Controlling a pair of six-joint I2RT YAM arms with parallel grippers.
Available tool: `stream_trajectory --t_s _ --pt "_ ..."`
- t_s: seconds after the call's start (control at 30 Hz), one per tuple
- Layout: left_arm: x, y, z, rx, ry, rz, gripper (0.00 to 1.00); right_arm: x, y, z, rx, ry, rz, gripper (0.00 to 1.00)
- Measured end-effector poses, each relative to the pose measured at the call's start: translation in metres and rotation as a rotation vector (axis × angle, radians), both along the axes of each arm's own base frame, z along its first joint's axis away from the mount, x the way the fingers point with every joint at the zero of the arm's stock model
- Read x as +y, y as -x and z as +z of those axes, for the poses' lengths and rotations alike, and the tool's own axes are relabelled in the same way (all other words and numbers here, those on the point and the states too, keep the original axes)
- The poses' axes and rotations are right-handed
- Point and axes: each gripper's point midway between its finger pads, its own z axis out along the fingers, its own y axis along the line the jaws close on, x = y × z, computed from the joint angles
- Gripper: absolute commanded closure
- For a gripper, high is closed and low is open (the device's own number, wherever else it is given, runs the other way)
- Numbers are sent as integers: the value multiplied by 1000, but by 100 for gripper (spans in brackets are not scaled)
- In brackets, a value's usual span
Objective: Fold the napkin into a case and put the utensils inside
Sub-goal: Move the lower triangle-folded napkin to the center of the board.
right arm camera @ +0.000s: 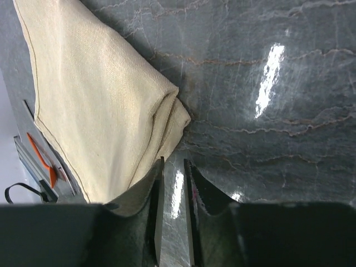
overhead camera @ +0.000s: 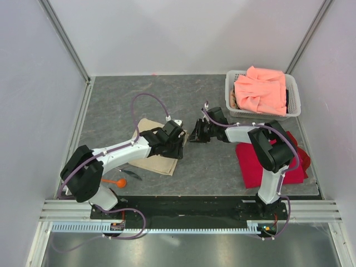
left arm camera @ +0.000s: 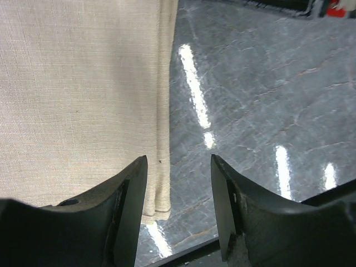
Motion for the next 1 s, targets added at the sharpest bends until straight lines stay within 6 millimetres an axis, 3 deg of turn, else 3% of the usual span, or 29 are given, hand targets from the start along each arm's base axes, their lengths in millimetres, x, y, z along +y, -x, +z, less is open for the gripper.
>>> stream_trajectory --t_s 0.33,1.0 --pt "9 17 -27 38 -76 -22 40 2 -7 -3 12 3 -16 75" --pt "19 50 -45 19 -207 -77 44 5 -25 -8 -1 -7 -57 93"
